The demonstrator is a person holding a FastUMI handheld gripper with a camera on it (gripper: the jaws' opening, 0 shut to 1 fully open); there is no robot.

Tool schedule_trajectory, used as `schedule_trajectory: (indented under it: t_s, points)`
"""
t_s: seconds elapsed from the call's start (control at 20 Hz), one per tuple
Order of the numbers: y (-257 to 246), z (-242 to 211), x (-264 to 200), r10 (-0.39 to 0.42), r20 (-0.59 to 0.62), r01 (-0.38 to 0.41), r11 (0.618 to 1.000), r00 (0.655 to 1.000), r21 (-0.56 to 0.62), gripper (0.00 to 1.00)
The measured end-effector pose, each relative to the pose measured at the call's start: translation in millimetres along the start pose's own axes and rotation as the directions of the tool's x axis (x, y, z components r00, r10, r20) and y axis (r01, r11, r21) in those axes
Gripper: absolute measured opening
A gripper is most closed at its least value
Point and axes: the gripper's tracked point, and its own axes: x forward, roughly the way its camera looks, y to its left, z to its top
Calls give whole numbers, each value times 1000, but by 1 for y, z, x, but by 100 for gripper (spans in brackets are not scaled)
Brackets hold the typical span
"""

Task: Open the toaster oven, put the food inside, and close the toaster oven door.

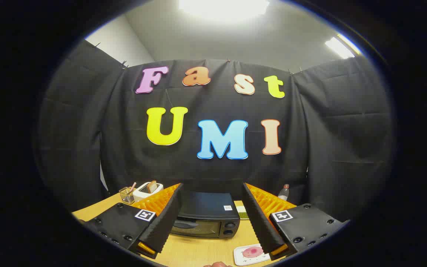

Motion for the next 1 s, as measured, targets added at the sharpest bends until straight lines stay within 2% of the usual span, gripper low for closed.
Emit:
schedule_trajectory:
  t_s: [0.3, 1.0]
  points:
    - [11, 16, 1, 13, 22, -13, 1000, 1000, -4, 98]
    - [23, 7, 6, 31, -29, -33, 998, 999, -55, 98]
